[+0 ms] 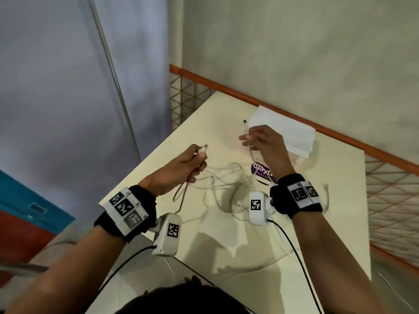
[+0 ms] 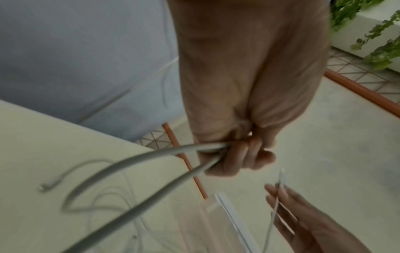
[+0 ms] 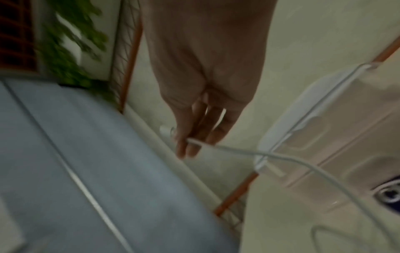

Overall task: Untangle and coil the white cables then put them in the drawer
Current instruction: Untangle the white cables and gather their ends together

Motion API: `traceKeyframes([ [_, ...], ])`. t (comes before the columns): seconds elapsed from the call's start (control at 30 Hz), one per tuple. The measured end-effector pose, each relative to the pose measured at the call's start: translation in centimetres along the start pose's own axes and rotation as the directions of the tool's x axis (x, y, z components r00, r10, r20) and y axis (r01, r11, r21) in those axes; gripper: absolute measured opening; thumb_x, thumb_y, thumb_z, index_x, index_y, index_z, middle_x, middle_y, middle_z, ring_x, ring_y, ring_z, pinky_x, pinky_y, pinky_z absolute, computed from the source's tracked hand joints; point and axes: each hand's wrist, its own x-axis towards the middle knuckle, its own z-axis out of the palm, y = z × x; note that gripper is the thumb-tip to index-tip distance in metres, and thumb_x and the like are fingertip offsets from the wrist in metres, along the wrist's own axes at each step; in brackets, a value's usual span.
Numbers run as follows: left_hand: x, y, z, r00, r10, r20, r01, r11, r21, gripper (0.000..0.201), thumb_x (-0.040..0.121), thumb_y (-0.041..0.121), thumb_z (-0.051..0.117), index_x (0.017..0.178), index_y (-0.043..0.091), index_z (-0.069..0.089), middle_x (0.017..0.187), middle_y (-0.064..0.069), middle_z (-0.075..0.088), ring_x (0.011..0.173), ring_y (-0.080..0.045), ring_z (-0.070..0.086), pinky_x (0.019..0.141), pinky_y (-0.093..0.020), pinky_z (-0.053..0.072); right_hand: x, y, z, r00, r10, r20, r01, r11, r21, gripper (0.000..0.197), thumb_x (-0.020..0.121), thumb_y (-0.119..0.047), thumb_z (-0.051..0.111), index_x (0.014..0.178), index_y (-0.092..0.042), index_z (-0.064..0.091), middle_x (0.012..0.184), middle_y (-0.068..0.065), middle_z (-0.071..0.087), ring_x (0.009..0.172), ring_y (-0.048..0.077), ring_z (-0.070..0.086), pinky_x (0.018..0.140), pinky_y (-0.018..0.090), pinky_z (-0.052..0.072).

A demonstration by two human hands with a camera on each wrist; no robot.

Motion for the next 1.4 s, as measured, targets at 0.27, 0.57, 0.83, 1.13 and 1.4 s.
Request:
traceKeyframes([
  [0.27, 3.4, 0.1, 5.0, 0.982, 0.167, -0.087, -0.173, 0.983, -0.06, 0.023, 0.101, 0.032, 0.036, 0.088, 0.018, 0.048, 0.088, -0.007, 0.042, 0.069, -0.008, 0.037, 0.069, -0.023, 0.036, -4.9, -1.6, 2.4, 0.991, 0.065, 0.117, -0.073, 0.995, 0.073, 0.014, 0.079, -0.005, 0.071, 0.079, -0.007, 0.057, 0.074, 0.007, 0.063, 0.065, 0.016, 0.071, 0.06, 0.019, 0.053],
  [0.57, 4.0, 1.0, 5.9, 0.979, 0.147, -0.144, -0.186, 0.931, -0.314, 0.03, 0.098, 0.041, 0.037, 0.081, 0.022, 0.052, 0.084, 0.004, 0.053, 0.086, -0.018, 0.048, 0.086, -0.038, 0.042, -5.9, -0.2, 2.7, 0.978, 0.12, 0.173, -0.121, 0.993, -0.005, 0.033, 0.081, -0.016, 0.071, 0.105, -0.006, 0.05, 0.091, 0.004, 0.06, 0.077, 0.015, 0.062, 0.064, 0.02, 0.051],
  [0.83, 3.5, 3.4, 2.8, 0.95, 0.256, -0.181, -0.313, 0.813, -0.492, 0.031, 0.103, 0.034, 0.021, 0.082, 0.023, 0.039, 0.059, 0.011, 0.043, 0.048, -0.006, 0.04, 0.052, -0.019, 0.038, -7.3, 3.1, 4.6, 0.794, 0.222, 0.567, -0.141, 0.973, -0.183, 0.014, 0.093, -0.019, 0.055, 0.091, -0.01, 0.066, 0.086, 0.013, 0.069, 0.086, 0.008, 0.064, 0.09, 0.019, 0.045],
  [1.13, 2.5, 3.5, -2.4, 0.862, 0.368, -0.349, -0.448, 0.875, -0.184, 0.031, 0.102, 0.036, 0.028, 0.075, 0.025, 0.038, 0.058, 0.011, 0.029, 0.049, -0.007, 0.018, 0.045, -0.02, 0.018, -8.9, 8.2, -1.8, 0.814, 0.427, 0.394, -0.073, 0.748, -0.66, 0.031, 0.097, -0.033, 0.046, 0.076, -0.018, 0.062, 0.069, -0.014, 0.06, 0.072, 0.0, 0.058, 0.078, 0.028, 0.042],
  [1.4, 2.9, -0.7, 2.9, 0.964, 0.151, 0.22, -0.241, 0.846, 0.475, 0.022, 0.068, 0.028, 0.084, 0.082, 0.016, 0.071, 0.05, 0.01, 0.052, 0.047, -0.003, 0.039, 0.053, -0.016, 0.034, -7.8, 1.3, -0.3, 0.888, 0.199, 0.415, 0.041, 0.864, -0.502, 0.029, 0.098, -0.032, 0.044, 0.073, -0.018, 0.051, 0.061, -0.003, 0.058, 0.063, 0.014, 0.063, 0.067, 0.027, 0.047],
])
